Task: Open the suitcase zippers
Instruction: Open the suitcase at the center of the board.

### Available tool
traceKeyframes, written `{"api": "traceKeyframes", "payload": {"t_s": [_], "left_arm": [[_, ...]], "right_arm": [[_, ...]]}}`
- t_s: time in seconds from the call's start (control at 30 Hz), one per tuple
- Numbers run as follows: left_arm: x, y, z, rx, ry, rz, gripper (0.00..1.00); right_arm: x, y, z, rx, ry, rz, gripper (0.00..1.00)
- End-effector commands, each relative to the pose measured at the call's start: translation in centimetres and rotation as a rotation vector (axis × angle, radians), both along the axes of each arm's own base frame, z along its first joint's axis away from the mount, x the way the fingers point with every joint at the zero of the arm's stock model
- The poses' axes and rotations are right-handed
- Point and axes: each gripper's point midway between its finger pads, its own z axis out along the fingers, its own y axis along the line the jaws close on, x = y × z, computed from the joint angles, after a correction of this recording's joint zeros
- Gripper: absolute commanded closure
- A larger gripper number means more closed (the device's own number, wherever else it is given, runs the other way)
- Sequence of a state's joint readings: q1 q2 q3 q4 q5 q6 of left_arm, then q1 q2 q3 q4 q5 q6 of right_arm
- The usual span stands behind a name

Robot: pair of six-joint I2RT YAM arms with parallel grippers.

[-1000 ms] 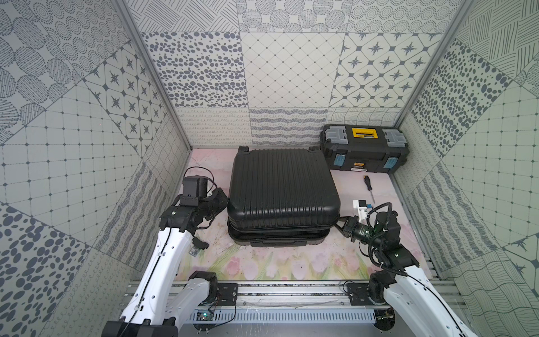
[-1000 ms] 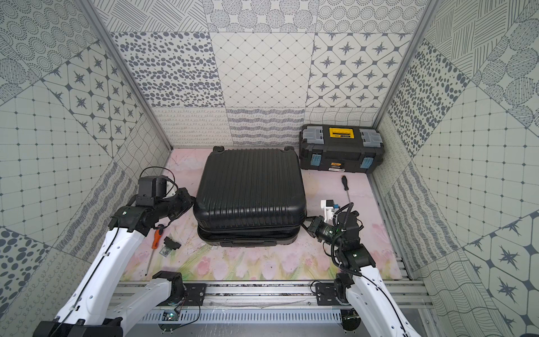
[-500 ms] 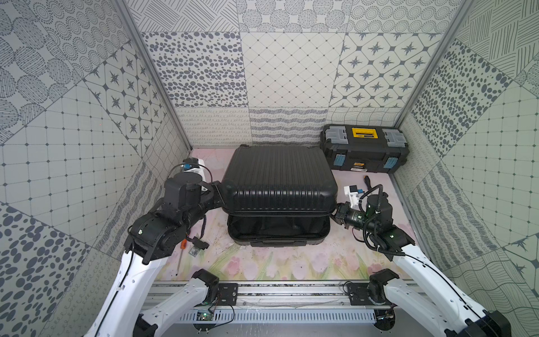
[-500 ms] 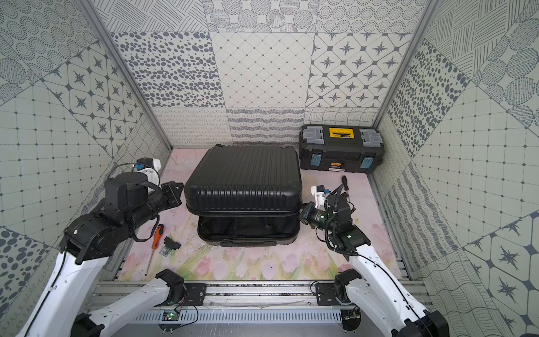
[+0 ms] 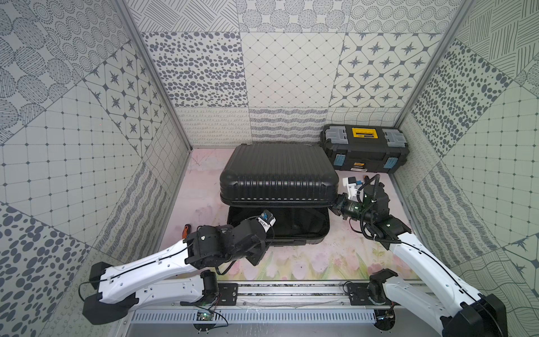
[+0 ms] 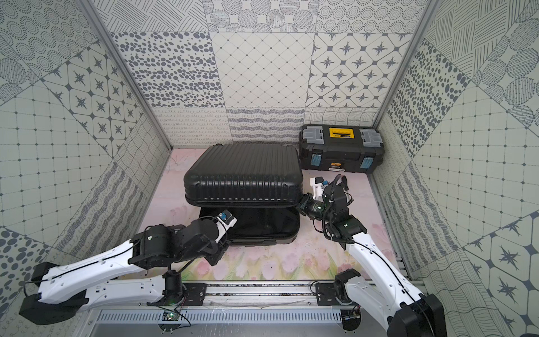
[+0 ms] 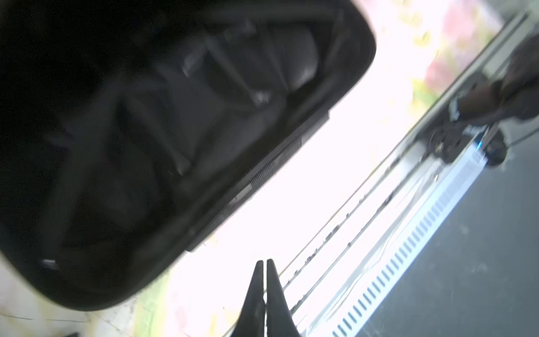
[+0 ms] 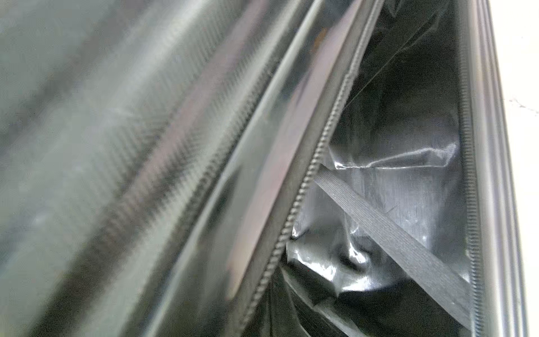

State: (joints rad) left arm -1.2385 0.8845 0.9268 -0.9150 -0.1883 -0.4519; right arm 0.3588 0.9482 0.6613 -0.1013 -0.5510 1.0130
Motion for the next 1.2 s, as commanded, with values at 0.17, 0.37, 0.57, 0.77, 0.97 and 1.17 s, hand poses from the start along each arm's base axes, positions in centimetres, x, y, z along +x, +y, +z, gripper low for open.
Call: {"api": "traceKeyframes", "payload": {"t_s": [0.17,0.37,0.57,0.77,0.97,1.17], "left_arm": [[-1.8,-1.0,-8.0,0.091,0.062,0.068,1.0],[2.6,-0.6,-9.3,0.015,0.076,0.2,1.0],[6.4,-2.5,-9.2,0.033,0.073,0.194,1.0],[10.1,-3.5,-9.2,0.008,0.059,0.254,1.0],[10.7,-4.5,-6.3,-0.075,0.064,0.226,1.0],[9.1,-3.7,-0.7,-0.087,0.056,0.149,0.92]], "right_arm": [[1.4,0.7,3.0,0.029,-0.112,0.004,1.0],[1.7,0.9,2.9,0.036,-0.112,0.009,1.0],[2.4,1.2,3.2,0.033,-0.113,0.012,1.0],[4.3,1.7,4.3,0.025,-0.125,0.014,1.0],[6.6,2.0,6.2,0.028,-0.149,-0.003,1.0],[10.3,2.2,9.5,0.055,-0.182,-0.036,1.0]]}}
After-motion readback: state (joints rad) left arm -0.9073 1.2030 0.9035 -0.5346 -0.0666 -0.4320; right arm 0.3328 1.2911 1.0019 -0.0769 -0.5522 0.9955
